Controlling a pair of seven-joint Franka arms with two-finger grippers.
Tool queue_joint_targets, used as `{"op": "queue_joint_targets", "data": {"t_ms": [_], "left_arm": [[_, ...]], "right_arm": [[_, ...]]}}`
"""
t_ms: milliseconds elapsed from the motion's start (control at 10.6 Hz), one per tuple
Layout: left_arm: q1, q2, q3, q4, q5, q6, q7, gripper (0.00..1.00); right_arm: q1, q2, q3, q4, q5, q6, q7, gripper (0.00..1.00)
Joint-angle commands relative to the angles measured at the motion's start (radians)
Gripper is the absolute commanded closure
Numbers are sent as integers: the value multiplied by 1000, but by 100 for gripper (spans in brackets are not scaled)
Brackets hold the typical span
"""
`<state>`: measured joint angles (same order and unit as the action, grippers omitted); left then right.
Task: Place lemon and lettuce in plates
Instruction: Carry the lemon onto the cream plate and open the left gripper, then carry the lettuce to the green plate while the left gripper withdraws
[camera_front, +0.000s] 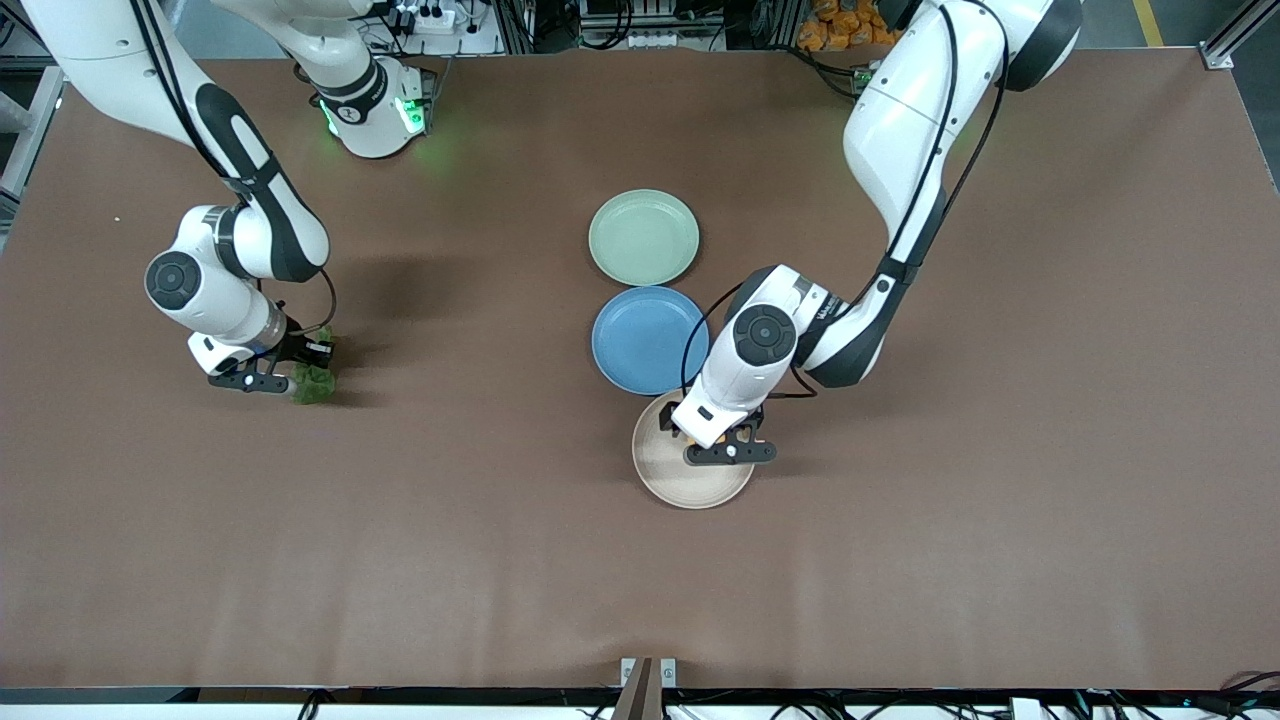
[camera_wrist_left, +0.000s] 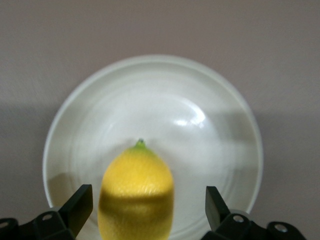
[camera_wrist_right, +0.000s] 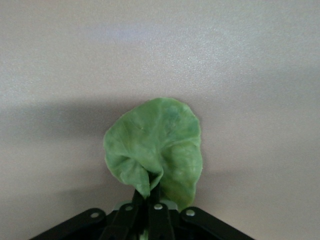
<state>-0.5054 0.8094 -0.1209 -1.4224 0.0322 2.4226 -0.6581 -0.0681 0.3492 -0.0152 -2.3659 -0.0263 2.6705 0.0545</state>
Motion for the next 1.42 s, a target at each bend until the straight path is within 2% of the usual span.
{"op": "queue_joint_targets", "data": {"t_ms": [0,378,567,756,1134,1323], "left_arm": [[34,-141,15,-18,-3,-60,2,0],[87,-306,15,-18,84,-267,95,0],[136,-387,15,-21,103,-357,107,0],[201,-455,12,-21,98,-428,263,0],[274,-562,10,-21,81,-597,331,0],[315,-602,10,-20,81,-660,365,0]], "right_arm": [[-12,-36,20,19,8,-74,34,100],[33,-122,21,39,9,-210,60,100],[117,-154,23,39,9,-247,146,100],[222,-183,26,40,9,-274,209,100],[350,-194,136,60,9,-284,362,100],[395,-190,239,92,9,-322,499,100]]}}
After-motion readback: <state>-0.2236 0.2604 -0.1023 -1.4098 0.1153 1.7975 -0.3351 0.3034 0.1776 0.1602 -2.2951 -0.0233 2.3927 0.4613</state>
